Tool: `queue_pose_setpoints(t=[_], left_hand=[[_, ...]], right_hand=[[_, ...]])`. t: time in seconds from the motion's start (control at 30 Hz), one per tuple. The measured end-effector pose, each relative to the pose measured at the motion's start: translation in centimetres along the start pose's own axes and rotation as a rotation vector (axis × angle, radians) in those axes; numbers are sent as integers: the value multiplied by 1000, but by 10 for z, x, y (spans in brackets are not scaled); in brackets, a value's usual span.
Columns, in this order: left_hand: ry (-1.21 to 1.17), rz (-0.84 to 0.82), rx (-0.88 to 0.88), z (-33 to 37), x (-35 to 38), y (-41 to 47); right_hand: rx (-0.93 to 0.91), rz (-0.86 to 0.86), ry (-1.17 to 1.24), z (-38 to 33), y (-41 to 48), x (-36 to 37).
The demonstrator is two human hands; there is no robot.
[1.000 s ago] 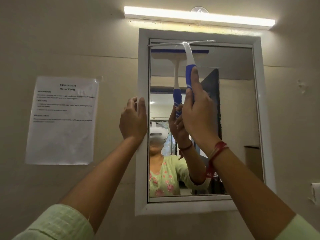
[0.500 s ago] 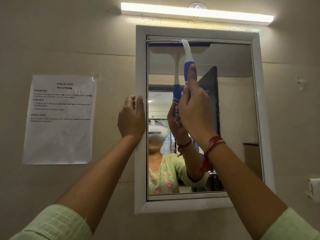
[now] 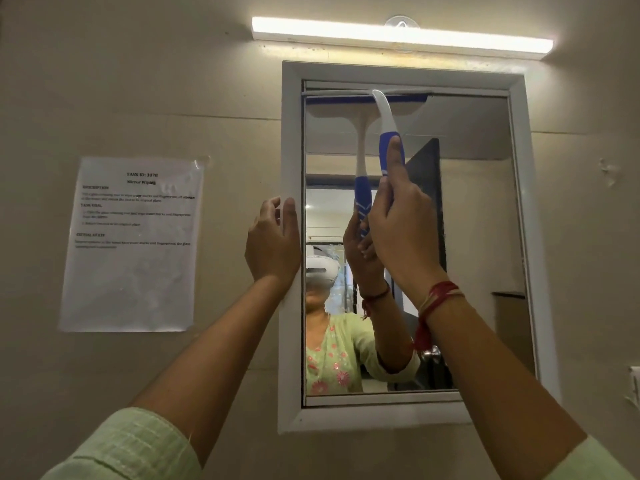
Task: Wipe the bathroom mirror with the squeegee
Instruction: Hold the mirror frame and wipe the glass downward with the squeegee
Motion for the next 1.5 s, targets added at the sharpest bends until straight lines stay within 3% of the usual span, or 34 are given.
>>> queue_pose_setpoints(t=[0.37, 1.07, 1.5], left_hand=[[-5, -5, -5, 3, -1, -1], [-13, 8, -12, 1, 1, 0], [-34, 0, -11, 1, 0, 0]], right_hand=[[131, -18, 250, -4, 16, -11], [102, -60, -43, -19, -5, -1], [83, -79, 21, -11, -41, -1]])
Point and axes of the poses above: each hand's wrist, its own y-axis towards the middle knuckle, its own x-axis out of the palm, z = x × y, the point moved 2 cm from there along y, towards the middle knuckle, and after that the axes turned 12 degrees about -y, right-handed, at the moved point
